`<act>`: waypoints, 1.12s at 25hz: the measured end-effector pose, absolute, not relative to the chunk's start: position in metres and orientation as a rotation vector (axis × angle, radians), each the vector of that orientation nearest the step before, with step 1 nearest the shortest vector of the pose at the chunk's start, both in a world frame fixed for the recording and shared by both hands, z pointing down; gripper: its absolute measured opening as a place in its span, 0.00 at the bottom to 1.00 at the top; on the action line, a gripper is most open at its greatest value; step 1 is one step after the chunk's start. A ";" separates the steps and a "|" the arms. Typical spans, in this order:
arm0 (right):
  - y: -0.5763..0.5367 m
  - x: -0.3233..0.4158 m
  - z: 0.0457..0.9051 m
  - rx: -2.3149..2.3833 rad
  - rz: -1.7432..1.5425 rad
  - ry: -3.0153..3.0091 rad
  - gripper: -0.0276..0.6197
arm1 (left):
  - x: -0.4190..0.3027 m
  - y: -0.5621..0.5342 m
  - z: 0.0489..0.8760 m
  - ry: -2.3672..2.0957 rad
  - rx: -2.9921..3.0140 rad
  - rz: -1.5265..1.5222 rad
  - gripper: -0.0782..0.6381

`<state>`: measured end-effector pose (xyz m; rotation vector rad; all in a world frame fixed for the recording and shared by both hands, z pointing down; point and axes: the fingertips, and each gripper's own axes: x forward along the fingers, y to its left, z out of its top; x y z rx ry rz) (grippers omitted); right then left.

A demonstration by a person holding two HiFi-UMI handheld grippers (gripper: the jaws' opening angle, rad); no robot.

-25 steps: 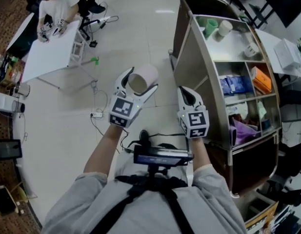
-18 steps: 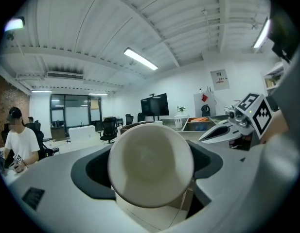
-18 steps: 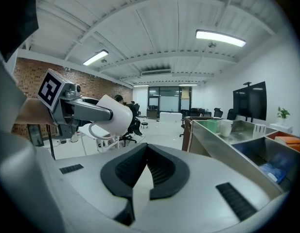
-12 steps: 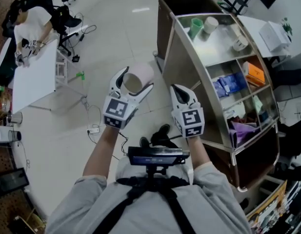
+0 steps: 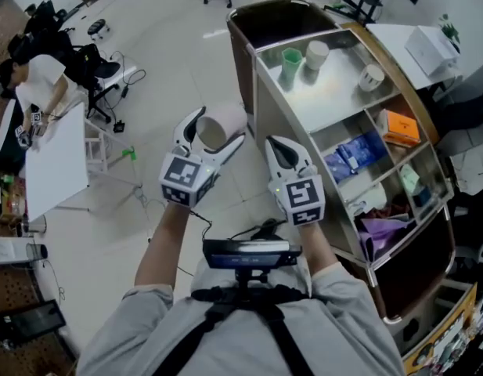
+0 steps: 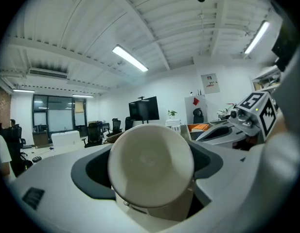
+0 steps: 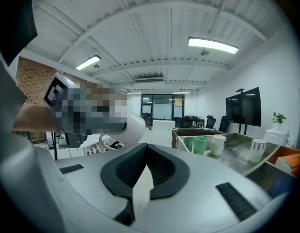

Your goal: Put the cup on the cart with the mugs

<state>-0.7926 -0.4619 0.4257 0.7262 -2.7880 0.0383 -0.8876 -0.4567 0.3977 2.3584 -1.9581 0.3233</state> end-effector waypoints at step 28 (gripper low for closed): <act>-0.653 -0.680 0.397 1.325 0.084 -2.516 0.05 | -0.715 -0.720 0.373 -0.924 2.910 0.932 0.73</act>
